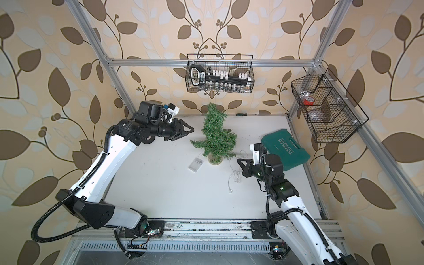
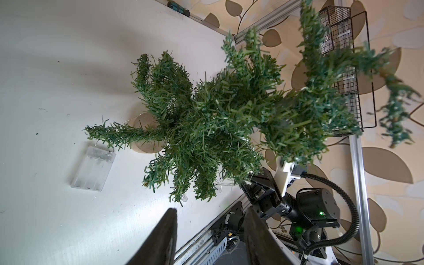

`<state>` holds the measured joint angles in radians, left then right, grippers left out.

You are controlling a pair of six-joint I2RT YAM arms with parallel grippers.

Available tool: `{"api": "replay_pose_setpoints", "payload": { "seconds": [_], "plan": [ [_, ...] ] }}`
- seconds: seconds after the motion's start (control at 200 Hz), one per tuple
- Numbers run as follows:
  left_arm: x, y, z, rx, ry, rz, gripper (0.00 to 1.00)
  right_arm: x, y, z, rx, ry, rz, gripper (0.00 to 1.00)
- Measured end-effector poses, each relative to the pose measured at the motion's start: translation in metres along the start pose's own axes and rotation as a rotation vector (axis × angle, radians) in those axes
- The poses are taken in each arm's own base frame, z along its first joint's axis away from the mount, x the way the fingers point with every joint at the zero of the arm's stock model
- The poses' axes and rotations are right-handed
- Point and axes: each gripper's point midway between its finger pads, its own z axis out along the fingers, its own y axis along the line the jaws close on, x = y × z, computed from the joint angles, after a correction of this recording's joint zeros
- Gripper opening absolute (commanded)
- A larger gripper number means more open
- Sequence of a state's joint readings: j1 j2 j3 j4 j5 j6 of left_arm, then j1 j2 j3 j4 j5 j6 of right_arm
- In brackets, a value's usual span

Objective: Remove string lights from the small christmas tree
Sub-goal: Place the light string at the center of the board.

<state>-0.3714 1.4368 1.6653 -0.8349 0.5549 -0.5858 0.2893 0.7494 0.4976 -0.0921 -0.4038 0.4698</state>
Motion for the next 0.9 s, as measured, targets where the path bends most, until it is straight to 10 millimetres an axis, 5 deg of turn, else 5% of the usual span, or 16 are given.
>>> {"api": "replay_pose_setpoints", "payload": {
  "seconds": [0.21, 0.49, 0.9],
  "plan": [
    [0.003, 0.001, 0.002, 0.006, 0.013, -0.005, 0.48, 0.018, -0.003, 0.025, 0.019, 0.026, -0.043, 0.18],
    [0.003, 0.0, 0.001, 0.007, 0.014, -0.004, 0.49, 0.017, -0.027, 0.051, 0.111, 0.015, -0.092, 0.35],
    [0.004, 0.001, 0.001, 0.003, 0.018, 0.0, 0.49, 0.015, -0.032, 0.081, 0.121, 0.042, -0.15, 0.39]
  ]
}}
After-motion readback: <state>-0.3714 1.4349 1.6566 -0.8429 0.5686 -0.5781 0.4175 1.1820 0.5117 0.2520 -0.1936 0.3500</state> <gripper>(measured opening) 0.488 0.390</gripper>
